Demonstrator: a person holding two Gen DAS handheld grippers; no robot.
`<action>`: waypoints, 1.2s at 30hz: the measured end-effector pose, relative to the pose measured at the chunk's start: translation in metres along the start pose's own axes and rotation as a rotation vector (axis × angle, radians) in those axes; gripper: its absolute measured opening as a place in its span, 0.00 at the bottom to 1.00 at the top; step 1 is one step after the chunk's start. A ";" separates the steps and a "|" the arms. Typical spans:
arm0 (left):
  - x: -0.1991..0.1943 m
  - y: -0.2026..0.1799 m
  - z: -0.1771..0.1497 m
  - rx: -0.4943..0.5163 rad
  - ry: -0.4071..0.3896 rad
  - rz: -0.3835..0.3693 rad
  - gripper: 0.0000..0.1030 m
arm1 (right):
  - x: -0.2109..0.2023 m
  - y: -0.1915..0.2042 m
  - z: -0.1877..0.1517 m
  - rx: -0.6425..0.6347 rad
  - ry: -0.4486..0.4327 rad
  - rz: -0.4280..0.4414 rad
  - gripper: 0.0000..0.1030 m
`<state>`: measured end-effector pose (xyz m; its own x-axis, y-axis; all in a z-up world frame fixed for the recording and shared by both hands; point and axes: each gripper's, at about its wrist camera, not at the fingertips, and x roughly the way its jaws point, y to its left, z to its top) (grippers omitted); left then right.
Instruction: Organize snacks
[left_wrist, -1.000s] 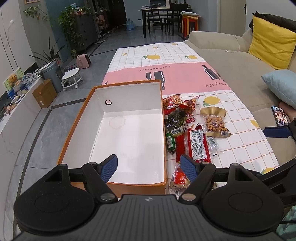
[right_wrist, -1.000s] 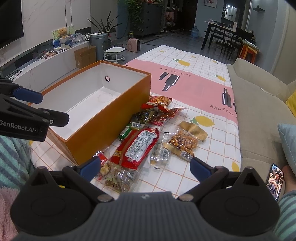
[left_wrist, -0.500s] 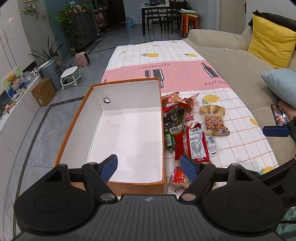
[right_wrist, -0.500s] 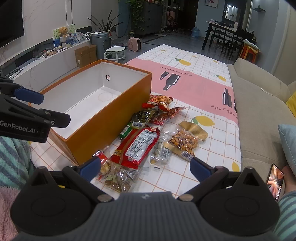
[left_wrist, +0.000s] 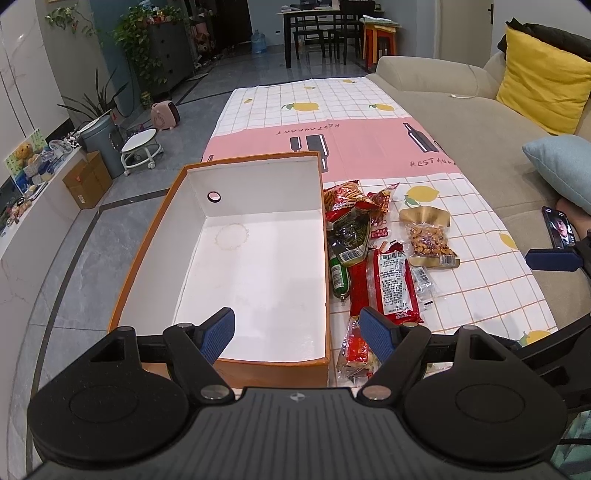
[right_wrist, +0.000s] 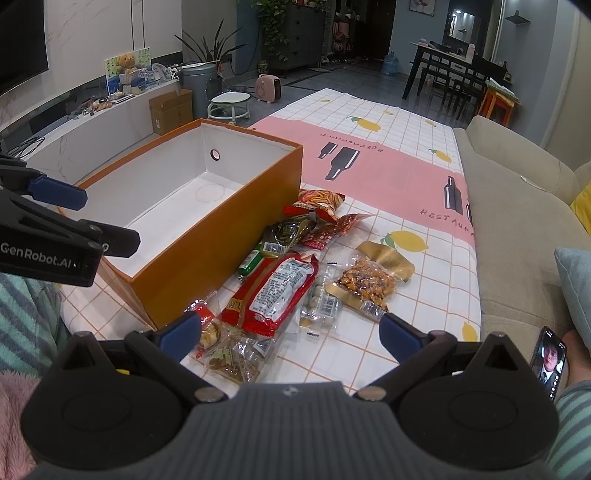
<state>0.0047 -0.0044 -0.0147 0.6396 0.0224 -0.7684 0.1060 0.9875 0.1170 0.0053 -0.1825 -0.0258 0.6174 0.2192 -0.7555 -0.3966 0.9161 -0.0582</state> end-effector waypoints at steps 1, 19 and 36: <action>0.000 0.000 0.000 -0.001 0.000 0.000 0.87 | 0.000 0.000 0.000 -0.001 0.000 0.000 0.96; 0.000 0.002 0.000 -0.001 0.008 0.001 0.87 | 0.001 0.000 0.000 -0.004 0.002 -0.001 0.96; 0.002 -0.006 0.007 0.000 0.003 -0.129 0.78 | 0.011 -0.014 -0.007 0.066 0.014 0.052 0.96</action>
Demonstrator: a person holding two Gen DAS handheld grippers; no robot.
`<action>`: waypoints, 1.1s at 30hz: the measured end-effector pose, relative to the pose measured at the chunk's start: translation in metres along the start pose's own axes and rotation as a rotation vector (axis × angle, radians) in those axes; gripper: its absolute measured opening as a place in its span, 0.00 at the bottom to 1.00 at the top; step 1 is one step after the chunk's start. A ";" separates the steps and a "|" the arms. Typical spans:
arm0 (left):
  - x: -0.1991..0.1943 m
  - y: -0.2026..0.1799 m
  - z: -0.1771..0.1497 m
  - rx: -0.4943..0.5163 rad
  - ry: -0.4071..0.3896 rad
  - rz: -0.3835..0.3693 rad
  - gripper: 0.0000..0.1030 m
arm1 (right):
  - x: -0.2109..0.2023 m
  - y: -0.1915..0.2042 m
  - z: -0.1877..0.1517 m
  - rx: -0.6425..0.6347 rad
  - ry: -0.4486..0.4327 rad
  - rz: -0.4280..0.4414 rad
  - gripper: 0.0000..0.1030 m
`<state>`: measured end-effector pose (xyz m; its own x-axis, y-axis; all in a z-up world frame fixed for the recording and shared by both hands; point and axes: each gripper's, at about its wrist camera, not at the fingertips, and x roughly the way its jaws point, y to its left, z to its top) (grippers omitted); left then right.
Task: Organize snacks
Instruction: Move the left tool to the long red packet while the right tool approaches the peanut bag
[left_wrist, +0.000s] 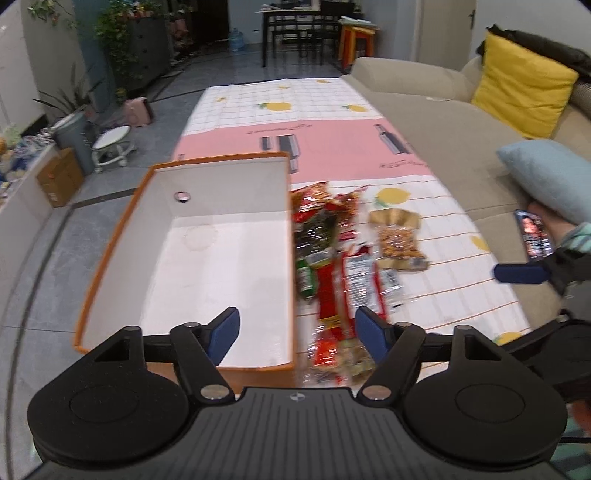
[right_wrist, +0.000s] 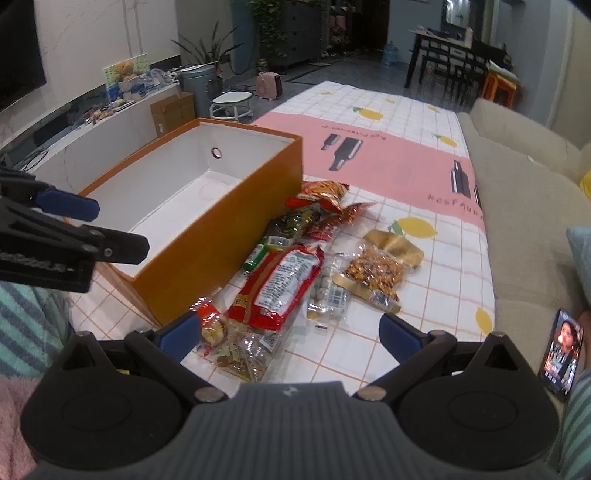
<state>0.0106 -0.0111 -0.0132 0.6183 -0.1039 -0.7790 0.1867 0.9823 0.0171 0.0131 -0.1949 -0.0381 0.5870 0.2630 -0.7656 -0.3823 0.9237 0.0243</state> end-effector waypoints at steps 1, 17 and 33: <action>0.001 -0.001 0.002 0.000 0.001 -0.021 0.77 | 0.003 -0.003 0.000 0.009 0.007 0.000 0.96; 0.080 -0.046 0.041 -0.001 0.205 -0.136 0.67 | 0.054 -0.045 -0.002 -0.024 0.089 -0.076 0.72; 0.168 -0.065 0.053 0.035 0.388 0.000 0.70 | 0.121 -0.075 0.009 -0.186 0.044 -0.026 0.80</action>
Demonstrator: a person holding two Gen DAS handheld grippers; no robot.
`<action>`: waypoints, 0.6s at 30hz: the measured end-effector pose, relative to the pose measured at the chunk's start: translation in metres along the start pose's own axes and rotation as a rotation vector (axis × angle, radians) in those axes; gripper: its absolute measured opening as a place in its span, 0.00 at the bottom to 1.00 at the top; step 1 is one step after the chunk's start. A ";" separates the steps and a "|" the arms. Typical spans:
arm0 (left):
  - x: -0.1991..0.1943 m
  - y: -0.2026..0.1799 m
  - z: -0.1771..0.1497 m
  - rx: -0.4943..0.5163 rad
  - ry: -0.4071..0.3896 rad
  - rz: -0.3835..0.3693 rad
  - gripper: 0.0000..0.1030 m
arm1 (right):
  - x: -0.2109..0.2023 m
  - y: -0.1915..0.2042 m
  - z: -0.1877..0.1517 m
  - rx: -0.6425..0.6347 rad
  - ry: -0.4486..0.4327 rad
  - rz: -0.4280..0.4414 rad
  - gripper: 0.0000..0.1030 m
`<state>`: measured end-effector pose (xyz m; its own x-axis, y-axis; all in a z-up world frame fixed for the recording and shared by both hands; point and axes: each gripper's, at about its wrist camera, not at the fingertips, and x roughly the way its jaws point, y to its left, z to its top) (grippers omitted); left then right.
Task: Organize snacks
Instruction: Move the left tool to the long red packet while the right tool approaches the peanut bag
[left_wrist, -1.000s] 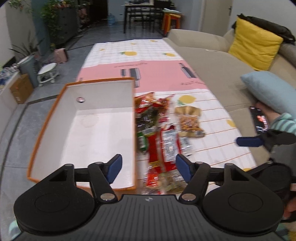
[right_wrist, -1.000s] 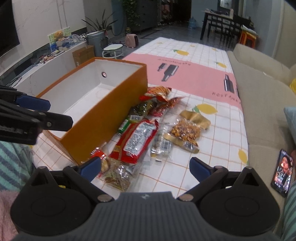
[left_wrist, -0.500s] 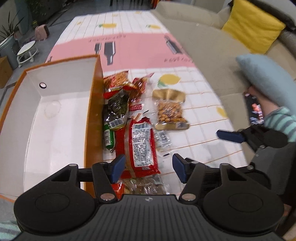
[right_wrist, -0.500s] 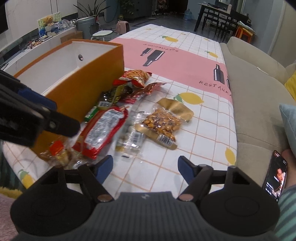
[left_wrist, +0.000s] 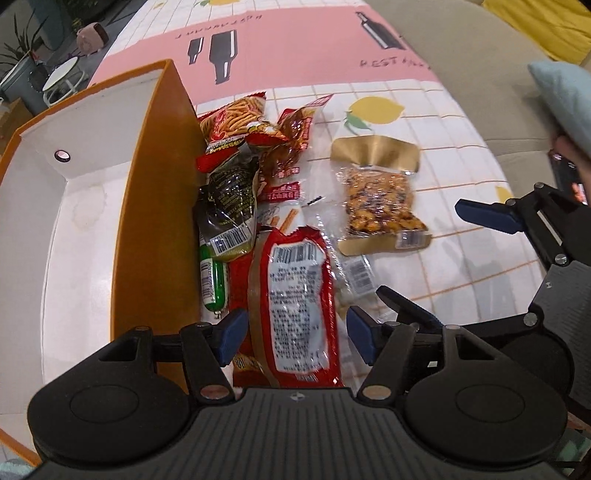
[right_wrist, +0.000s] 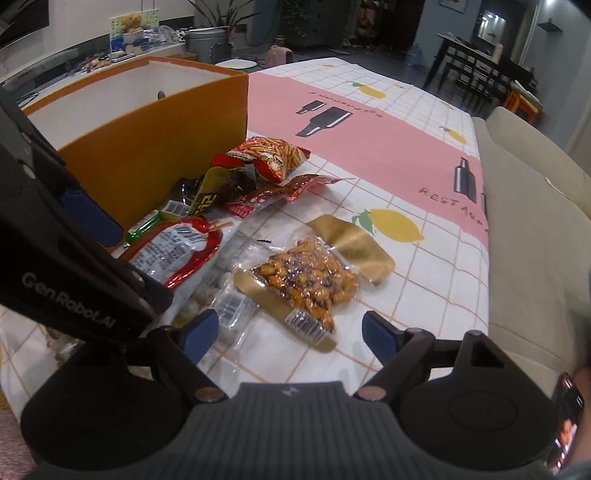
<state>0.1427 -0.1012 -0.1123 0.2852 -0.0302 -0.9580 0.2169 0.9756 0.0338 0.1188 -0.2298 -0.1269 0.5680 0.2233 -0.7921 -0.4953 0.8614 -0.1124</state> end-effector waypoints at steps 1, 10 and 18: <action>0.003 0.000 0.002 -0.001 0.006 0.005 0.70 | 0.003 -0.001 0.000 -0.004 -0.004 0.005 0.80; 0.021 0.005 0.012 -0.043 0.037 0.014 0.73 | 0.032 -0.003 0.004 -0.035 -0.025 0.060 0.87; 0.023 0.006 0.016 -0.067 0.013 0.017 0.68 | 0.045 -0.011 0.006 0.049 -0.029 0.125 0.91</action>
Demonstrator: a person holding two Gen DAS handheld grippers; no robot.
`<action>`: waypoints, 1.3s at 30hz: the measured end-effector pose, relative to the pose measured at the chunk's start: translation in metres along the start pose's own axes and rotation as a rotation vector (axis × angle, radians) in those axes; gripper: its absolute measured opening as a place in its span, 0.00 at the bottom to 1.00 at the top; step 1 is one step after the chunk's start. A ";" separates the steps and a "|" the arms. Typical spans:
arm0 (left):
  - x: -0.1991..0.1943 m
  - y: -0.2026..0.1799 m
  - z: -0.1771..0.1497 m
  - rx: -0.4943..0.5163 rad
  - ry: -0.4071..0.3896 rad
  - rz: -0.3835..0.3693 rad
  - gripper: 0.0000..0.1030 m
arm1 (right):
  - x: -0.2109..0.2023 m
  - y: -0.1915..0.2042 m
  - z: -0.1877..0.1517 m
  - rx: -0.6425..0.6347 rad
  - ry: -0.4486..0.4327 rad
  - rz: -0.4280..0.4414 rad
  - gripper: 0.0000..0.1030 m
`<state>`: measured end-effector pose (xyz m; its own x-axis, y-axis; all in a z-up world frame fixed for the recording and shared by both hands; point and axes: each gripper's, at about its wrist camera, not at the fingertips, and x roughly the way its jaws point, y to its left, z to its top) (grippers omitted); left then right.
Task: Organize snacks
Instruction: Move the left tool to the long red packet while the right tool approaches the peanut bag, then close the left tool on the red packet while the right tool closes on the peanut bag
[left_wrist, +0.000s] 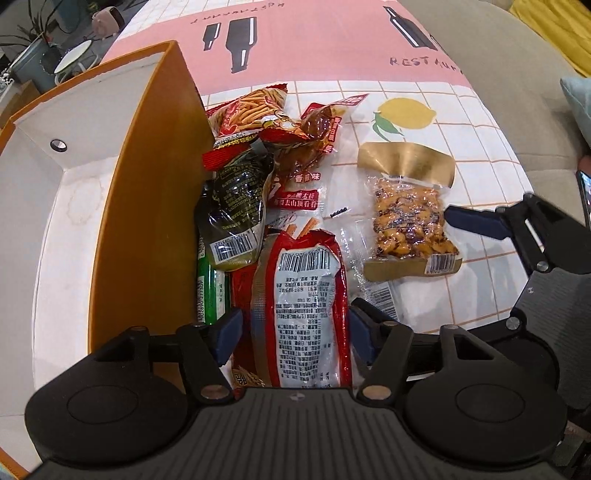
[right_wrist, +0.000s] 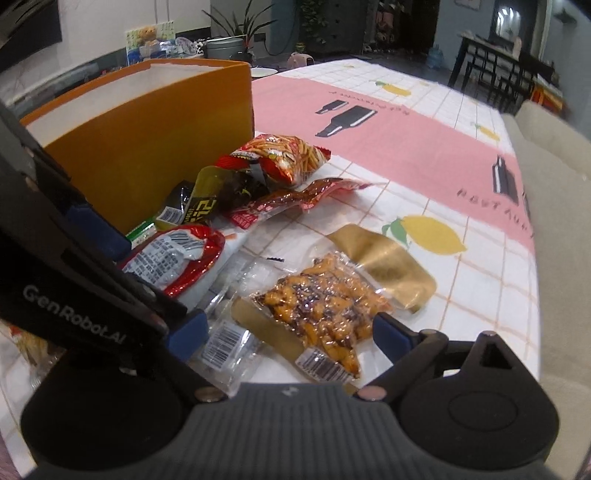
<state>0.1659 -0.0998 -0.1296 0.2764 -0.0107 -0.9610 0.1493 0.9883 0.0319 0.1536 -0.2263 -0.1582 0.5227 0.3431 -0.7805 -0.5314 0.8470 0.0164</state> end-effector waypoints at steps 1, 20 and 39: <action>0.000 0.000 0.000 -0.001 -0.003 -0.001 0.67 | 0.001 -0.002 -0.001 0.019 0.002 0.008 0.91; -0.024 0.002 -0.024 0.002 -0.096 -0.105 0.50 | -0.027 -0.020 -0.016 0.123 0.153 0.012 0.09; -0.007 -0.001 -0.018 0.012 -0.014 0.021 0.67 | -0.008 -0.027 -0.007 -0.055 0.032 -0.016 0.94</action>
<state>0.1468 -0.0979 -0.1274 0.2931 0.0079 -0.9560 0.1549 0.9864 0.0557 0.1593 -0.2548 -0.1567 0.5106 0.3157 -0.7998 -0.5596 0.8282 -0.0304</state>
